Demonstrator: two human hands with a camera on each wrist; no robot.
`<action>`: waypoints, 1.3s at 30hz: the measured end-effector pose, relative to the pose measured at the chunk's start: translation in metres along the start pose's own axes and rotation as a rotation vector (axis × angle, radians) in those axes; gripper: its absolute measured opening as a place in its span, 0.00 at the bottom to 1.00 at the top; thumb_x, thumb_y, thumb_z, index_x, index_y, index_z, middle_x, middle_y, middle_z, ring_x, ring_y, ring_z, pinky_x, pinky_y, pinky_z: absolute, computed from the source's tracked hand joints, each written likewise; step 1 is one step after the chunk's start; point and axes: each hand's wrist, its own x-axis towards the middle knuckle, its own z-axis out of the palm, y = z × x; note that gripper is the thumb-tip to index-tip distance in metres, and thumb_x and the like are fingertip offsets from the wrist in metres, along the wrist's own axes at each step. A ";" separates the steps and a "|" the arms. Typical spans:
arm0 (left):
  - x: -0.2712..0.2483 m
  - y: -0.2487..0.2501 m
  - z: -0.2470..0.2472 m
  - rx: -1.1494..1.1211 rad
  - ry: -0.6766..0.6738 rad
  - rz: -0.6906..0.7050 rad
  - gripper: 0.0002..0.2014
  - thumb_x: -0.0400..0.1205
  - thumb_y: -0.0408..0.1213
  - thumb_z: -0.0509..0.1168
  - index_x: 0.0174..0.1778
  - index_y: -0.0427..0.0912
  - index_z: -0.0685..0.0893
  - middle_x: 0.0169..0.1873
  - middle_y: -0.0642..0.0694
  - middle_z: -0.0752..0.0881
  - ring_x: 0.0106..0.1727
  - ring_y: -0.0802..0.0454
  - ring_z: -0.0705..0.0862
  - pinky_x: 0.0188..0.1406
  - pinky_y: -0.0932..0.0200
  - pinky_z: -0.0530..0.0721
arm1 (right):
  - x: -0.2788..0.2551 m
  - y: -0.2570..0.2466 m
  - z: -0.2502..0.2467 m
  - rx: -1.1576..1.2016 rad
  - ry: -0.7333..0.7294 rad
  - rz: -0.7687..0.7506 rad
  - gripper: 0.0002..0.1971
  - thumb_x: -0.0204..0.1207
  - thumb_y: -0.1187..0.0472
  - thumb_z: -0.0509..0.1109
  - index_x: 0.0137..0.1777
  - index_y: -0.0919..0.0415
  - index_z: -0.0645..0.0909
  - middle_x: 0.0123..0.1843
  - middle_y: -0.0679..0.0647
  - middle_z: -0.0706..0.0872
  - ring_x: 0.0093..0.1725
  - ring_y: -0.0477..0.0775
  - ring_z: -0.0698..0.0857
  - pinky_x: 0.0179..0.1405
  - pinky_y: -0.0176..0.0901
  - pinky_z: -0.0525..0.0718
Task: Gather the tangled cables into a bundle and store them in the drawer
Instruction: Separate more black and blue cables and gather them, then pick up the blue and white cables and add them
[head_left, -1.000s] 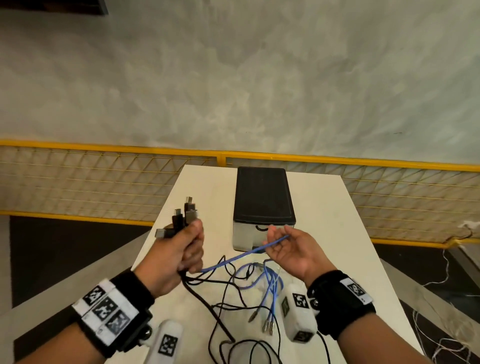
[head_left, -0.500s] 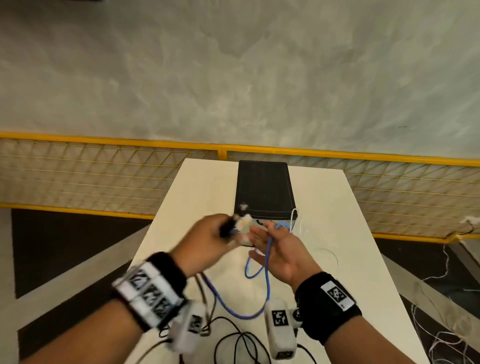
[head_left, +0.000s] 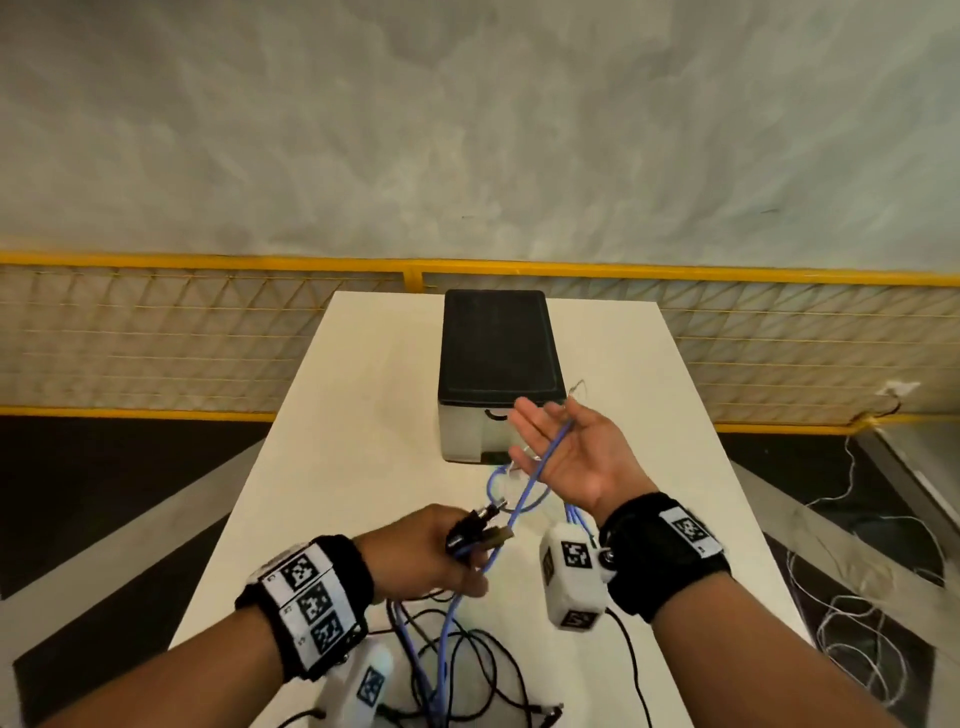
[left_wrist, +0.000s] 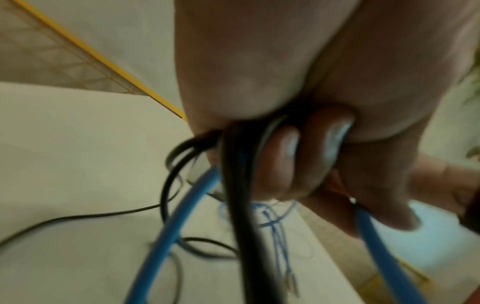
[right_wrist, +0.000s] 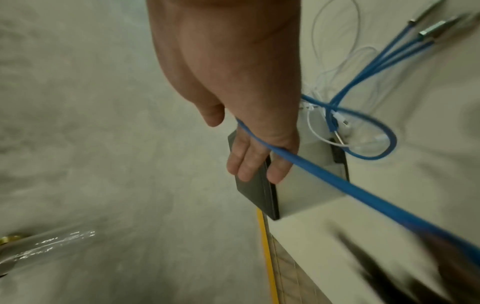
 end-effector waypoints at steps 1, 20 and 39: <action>-0.009 -0.012 -0.003 0.030 -0.075 -0.049 0.14 0.71 0.29 0.78 0.33 0.51 0.80 0.28 0.60 0.82 0.32 0.65 0.80 0.39 0.69 0.78 | 0.002 -0.004 -0.003 -0.005 0.009 0.000 0.14 0.87 0.50 0.54 0.47 0.55 0.78 0.65 0.60 0.88 0.58 0.58 0.90 0.64 0.63 0.77; 0.027 0.045 -0.003 -0.422 0.487 0.126 0.03 0.78 0.27 0.72 0.42 0.38 0.85 0.31 0.47 0.87 0.29 0.57 0.86 0.30 0.65 0.82 | -0.017 0.058 0.018 -0.197 -0.177 0.101 0.27 0.87 0.44 0.50 0.66 0.61 0.83 0.63 0.59 0.89 0.67 0.63 0.83 0.67 0.68 0.76; -0.023 0.013 -0.048 -0.503 0.544 -0.051 0.05 0.81 0.37 0.71 0.42 0.42 0.83 0.30 0.42 0.79 0.20 0.56 0.64 0.18 0.67 0.60 | -0.007 0.043 0.009 -0.284 0.009 0.078 0.16 0.88 0.50 0.56 0.63 0.53 0.82 0.62 0.57 0.89 0.64 0.61 0.85 0.68 0.65 0.74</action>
